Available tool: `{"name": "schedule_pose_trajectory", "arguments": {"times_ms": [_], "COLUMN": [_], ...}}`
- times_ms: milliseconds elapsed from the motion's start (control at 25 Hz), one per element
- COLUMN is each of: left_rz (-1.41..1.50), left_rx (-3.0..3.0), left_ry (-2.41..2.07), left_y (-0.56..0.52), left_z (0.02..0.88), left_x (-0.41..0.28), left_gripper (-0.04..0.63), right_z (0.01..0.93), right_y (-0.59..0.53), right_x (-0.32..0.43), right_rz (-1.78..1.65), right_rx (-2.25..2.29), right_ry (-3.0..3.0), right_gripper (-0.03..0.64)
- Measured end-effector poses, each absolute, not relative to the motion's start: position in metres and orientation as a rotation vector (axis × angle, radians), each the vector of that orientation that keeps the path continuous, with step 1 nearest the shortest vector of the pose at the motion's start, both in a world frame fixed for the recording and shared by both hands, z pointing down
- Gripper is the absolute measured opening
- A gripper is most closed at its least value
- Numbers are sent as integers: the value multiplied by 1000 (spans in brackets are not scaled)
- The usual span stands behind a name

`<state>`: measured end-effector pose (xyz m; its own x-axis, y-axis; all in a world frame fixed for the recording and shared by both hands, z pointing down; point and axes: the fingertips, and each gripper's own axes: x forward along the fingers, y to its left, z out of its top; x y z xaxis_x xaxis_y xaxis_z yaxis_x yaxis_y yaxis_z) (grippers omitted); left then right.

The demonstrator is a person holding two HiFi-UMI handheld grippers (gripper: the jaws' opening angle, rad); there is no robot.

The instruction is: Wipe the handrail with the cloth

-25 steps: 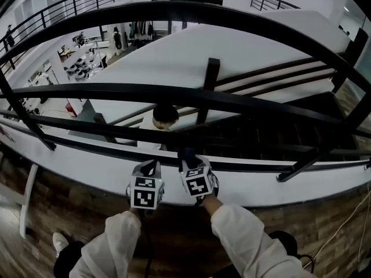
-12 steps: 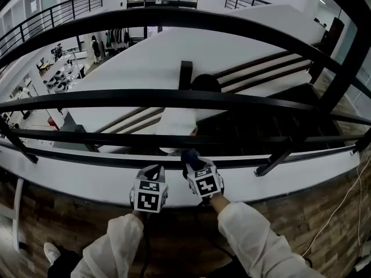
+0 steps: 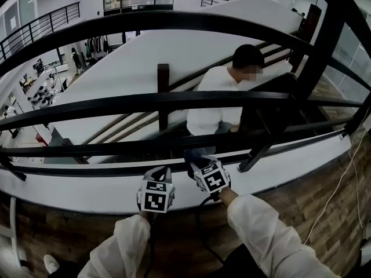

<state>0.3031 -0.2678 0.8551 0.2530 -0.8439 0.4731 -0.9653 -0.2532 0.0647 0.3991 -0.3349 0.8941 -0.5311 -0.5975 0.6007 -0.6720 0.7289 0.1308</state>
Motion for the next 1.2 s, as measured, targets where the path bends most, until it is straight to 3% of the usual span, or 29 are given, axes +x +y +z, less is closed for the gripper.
{"name": "schedule_pose_trajectory", "arguments": {"times_ms": [920, 1200], "left_rz": [462, 425], "left_rx": [2275, 2290], "left_ry": [-1404, -1347], "left_y": [-288, -268], "left_z": [857, 853], "left_x": [415, 392], "left_gripper": [2, 2], "right_z": [883, 882], "right_y": [-389, -390], "right_x": [598, 613], "right_rz": [163, 53], "right_rx": [1315, 1334], "right_ry": [-2153, -2019], "right_gripper": [95, 95]}}
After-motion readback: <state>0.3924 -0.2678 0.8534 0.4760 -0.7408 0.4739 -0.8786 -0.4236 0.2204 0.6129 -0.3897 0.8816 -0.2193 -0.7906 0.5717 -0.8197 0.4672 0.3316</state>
